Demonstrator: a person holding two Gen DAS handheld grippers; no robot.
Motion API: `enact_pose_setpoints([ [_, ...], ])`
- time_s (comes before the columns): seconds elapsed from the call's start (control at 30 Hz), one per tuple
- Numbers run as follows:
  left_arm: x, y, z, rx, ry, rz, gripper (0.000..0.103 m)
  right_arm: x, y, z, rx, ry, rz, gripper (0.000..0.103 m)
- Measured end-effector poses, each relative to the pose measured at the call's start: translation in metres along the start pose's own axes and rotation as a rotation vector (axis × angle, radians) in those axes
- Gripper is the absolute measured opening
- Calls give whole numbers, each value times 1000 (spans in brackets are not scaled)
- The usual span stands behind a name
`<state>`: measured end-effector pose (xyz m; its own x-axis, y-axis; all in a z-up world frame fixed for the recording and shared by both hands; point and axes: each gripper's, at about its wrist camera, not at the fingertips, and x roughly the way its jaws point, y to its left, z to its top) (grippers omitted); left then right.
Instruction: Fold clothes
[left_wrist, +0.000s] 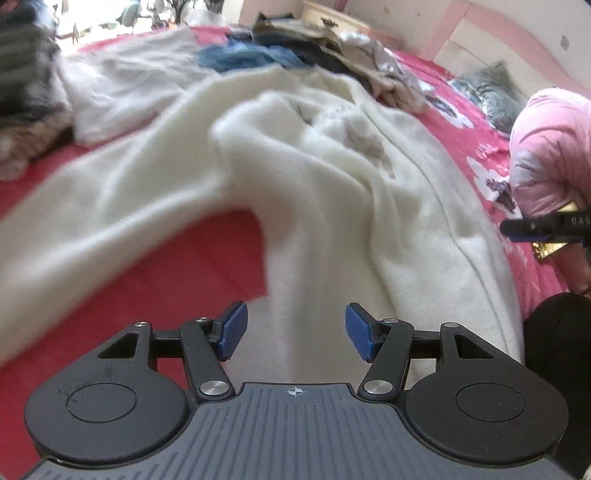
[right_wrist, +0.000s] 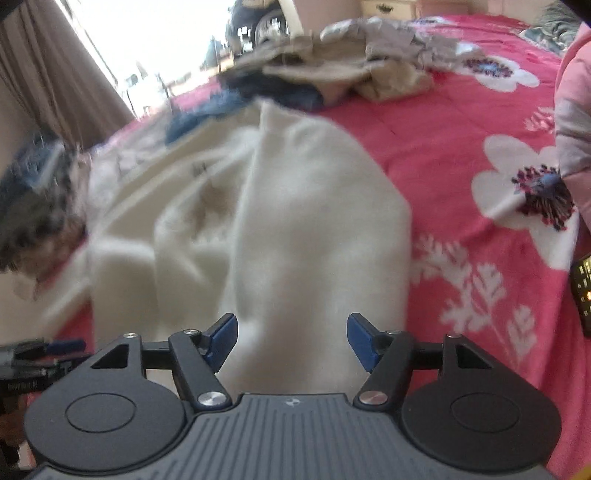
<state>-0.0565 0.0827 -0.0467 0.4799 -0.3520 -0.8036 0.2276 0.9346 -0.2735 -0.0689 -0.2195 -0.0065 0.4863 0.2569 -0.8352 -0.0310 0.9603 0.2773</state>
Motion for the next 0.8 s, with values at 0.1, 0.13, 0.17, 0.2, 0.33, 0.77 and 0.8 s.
enact_pose_setpoints([
  [0.1, 12, -7, -3, 13, 15, 3, 59, 20, 15, -8, -90, 74, -45, 74],
  [0.13, 15, -9, -5, 16, 20, 1, 59, 28, 21, -12, -126, 91, -68, 75],
  [0.17, 19, -12, -6, 19, 25, 0, 59, 35, 26, -16, -163, 109, -92, 76],
  [0.2, 21, -14, -8, 23, 27, 0, 61, 40, 30, -19, -185, 108, -111, 77],
  [0.33, 23, -19, -7, 39, 22, 8, 64, 30, 33, -14, -164, 94, -113, 75],
  [0.77, 27, -15, -5, 12, 33, -7, 67, 31, 37, -35, -183, 115, -44, 62],
  [0.8, 28, -16, -4, 18, 40, 4, 67, 28, 31, -35, -152, 112, -32, 61],
])
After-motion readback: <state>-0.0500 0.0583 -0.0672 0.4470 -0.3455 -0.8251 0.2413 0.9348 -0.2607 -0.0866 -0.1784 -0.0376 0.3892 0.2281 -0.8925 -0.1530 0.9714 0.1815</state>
